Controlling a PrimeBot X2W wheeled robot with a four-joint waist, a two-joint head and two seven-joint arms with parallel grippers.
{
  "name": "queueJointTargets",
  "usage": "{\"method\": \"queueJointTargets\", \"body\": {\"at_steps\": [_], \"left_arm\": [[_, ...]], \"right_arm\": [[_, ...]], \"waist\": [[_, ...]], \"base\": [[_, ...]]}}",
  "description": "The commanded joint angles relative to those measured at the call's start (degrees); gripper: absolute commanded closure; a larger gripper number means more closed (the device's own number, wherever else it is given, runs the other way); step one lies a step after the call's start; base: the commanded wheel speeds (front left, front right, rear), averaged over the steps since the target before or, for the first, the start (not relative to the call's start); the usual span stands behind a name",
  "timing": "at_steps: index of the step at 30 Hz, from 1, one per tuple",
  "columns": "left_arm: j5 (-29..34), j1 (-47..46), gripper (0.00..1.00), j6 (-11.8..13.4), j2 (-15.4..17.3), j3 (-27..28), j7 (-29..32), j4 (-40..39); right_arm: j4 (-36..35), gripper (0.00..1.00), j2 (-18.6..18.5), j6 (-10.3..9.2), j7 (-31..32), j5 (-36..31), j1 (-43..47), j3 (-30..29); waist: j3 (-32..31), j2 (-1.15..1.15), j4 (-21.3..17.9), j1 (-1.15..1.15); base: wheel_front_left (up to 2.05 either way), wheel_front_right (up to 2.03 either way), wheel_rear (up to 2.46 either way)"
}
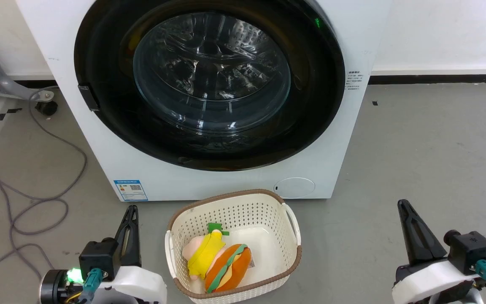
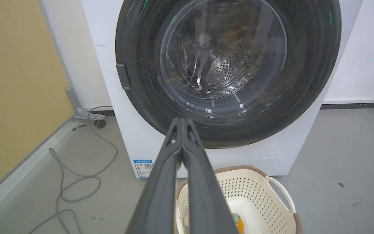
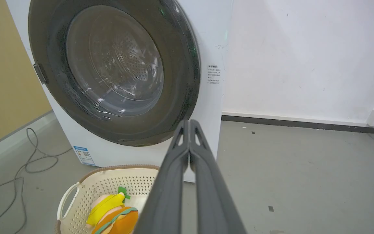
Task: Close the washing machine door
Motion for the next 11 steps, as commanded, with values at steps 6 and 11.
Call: {"method": "queueJointTargets", "body": {"at_steps": [6,11], "left_arm": [[0.7,0.4,1.00,-0.3,0.0,0.2,1.0,-0.7],[0.8,0.4,1.00,-0.5,0.0,0.3,1.6,-1.1]], "right_arm": [[-0.9,1.00,0.1,-0.03,0.9,-0.7,0.7,0.3],[-1.2,1.00,0.2,-0.03,1.5,-1.0,0.8,0.4]], "waist": [[0.0,0.00,0.0,0.00],[-0.1,0.00,0.1,0.00]], "base": [[0.00,0.00,0.00],[0.00,0.00,0.00]]}}
